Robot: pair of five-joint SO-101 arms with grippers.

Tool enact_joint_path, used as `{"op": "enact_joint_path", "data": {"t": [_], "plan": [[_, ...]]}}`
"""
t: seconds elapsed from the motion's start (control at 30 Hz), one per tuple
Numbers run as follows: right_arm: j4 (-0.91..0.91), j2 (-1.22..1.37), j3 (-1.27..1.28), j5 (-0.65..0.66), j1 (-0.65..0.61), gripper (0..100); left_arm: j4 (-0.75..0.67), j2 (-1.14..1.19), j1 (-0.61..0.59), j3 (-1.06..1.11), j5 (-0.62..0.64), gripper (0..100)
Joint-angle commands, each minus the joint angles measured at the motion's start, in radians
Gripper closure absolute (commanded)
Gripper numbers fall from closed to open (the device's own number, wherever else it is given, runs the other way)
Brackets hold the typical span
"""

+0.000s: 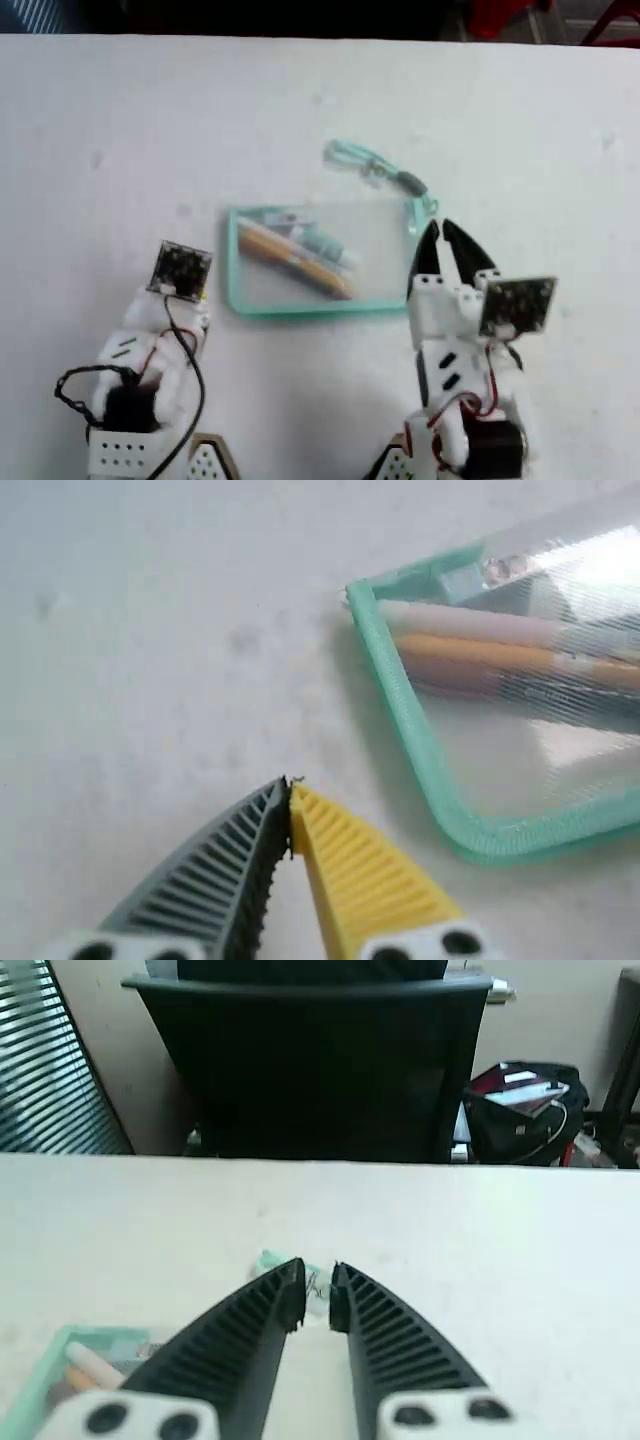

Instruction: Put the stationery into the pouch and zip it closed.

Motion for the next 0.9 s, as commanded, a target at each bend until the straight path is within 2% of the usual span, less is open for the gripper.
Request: {"op": "enact_joint_path", "data": {"t": [0.0,0.27,0.47,0.63,0.77,0.87], "plan": [[-0.094,-0.016,0.112,-0.002,0.005,95.4,0.023,-0.007,0.015,-0.002,-0.011,98],[-0.219,-0.016,0.37,-0.002,0.005,95.4,0.14,-0.007,0.015,-0.002,-0.012,98],[-0.168,-0.012,0.382,-0.002,0.004,95.4,0.143,-0.007,0.015,-0.002,-0.011,98],[0.007,-0.012,0.382,-0.002,-0.002,95.4,0.158,-0.007,0.015,-0.002,-0.006,98],[0.226,-0.012,0.382,-0.002,-0.001,95.4,0.255,-0.007,0.015,-0.002,-0.006,98],[0.297,-0.013,0.382,-0.009,0.001,95.4,0.301,-0.007,0.015,-0.002,-0.006,98]]}}
